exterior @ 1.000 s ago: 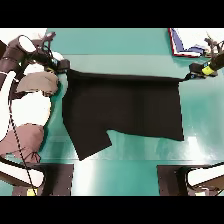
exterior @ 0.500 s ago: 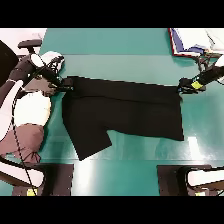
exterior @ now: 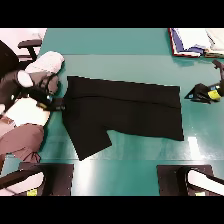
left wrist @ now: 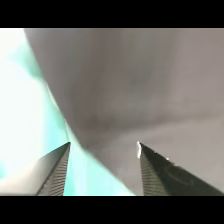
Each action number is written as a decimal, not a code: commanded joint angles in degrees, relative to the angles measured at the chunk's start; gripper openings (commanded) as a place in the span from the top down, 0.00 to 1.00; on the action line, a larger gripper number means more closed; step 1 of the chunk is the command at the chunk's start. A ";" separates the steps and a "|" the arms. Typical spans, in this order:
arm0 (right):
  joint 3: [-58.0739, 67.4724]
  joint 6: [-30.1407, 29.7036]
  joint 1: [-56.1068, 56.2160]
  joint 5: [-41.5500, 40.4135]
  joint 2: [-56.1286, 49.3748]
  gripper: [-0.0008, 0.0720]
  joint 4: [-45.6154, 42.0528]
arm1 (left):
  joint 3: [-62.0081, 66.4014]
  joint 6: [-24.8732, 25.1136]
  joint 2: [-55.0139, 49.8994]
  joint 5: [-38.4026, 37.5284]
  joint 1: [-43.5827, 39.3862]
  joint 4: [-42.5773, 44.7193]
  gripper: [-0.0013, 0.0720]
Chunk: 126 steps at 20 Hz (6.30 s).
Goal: Fold the shirts.
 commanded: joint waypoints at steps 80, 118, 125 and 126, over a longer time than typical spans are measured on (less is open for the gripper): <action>8.96 -9.51 -2.47 1.70 -24.76 0.96 14.05 | 21.44 1.33 -23.76 23.43 -24.90 -21.70 0.95; 24.26 -7.37 51.93 -13.27 -24.79 0.23 16.68 | 39.54 0.11 1.14 2.71 0.37 -3.39 0.95; -1.51 -3.19 25.57 -15.41 -17.31 0.23 18.21 | 37.75 0.13 -0.57 5.35 -7.15 -3.41 0.95; -2.43 -4.52 24.22 -15.54 -18.16 0.23 20.06 | 37.75 0.11 -1.18 5.90 -8.07 -3.45 0.95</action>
